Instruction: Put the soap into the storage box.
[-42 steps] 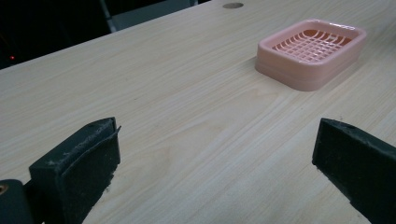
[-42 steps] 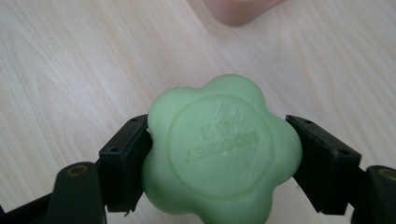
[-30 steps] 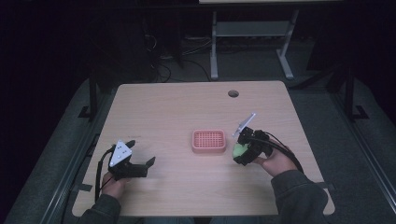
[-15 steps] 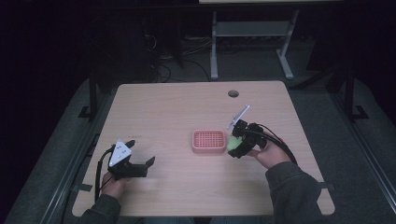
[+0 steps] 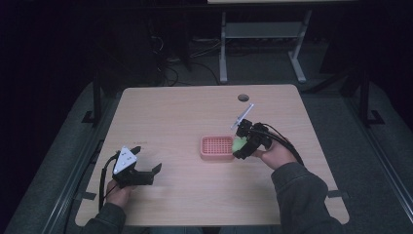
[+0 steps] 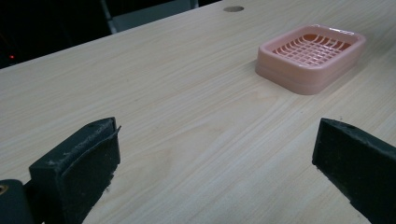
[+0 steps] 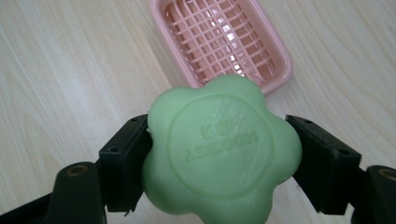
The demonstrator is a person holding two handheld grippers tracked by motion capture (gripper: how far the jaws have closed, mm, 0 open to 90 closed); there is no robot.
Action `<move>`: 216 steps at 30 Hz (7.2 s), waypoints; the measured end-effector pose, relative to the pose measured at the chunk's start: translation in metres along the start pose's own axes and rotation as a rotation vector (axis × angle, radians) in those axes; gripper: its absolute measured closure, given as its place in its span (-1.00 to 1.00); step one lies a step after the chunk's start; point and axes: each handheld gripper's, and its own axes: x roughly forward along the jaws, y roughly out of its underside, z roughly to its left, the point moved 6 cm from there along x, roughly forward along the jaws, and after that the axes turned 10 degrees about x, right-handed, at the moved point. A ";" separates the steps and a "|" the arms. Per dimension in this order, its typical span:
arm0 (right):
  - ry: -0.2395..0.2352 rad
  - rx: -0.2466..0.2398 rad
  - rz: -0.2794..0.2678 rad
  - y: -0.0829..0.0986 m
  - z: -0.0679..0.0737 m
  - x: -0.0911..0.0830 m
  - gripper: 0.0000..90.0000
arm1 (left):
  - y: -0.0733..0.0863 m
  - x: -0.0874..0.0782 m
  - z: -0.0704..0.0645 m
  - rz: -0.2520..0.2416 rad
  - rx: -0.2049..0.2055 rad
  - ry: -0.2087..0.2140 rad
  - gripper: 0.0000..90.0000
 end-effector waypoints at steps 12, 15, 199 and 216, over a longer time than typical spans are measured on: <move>-0.016 -0.025 0.010 -0.015 0.005 0.006 -0.43 | -0.001 0.000 0.000 -0.003 0.001 0.003 -1.00; -0.015 -0.027 0.005 -0.018 0.005 0.005 -0.43 | -0.001 -0.002 0.001 -0.005 0.002 0.003 -1.00; -0.111 0.087 -0.061 -0.032 -0.017 0.029 -0.38 | 0.000 0.001 -0.001 0.012 0.002 0.020 -1.00; -0.081 0.098 -0.055 -0.015 -0.022 0.013 -0.38 | 0.001 0.002 -0.002 0.016 0.005 0.020 -1.00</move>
